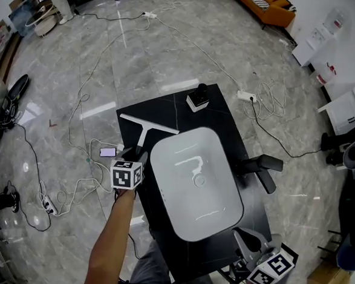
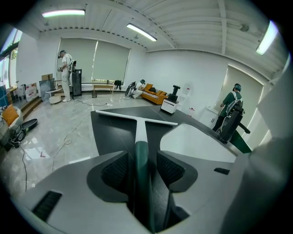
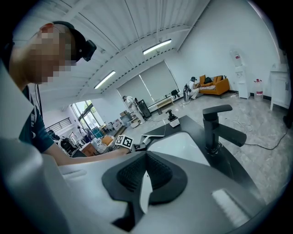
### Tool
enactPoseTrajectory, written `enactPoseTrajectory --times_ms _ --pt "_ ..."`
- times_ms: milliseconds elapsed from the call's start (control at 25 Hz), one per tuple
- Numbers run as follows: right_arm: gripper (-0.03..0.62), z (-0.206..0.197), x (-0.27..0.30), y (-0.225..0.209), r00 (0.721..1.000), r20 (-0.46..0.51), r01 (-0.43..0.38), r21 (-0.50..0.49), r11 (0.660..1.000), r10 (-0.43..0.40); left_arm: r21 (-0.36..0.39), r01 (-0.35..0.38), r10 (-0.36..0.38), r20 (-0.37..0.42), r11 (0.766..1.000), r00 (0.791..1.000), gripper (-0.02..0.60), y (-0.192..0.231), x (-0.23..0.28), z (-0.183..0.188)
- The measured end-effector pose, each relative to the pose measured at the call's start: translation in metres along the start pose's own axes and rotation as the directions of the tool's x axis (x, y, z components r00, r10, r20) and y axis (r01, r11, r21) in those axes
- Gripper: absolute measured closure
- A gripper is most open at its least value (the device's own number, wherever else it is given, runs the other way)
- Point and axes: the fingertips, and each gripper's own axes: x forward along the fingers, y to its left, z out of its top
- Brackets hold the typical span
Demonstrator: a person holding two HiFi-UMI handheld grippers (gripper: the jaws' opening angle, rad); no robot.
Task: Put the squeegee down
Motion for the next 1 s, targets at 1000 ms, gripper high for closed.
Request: enactPoseTrajectory --times_ms 1000 --pt "0.583 0.022 -0.017 0.033 0.999 0.012 -0.039 -0.048 0.998 0.04 0.011 -0.028 0.024 0.281 1.0 0.959 0.373 0.006 -0.142 0.061"
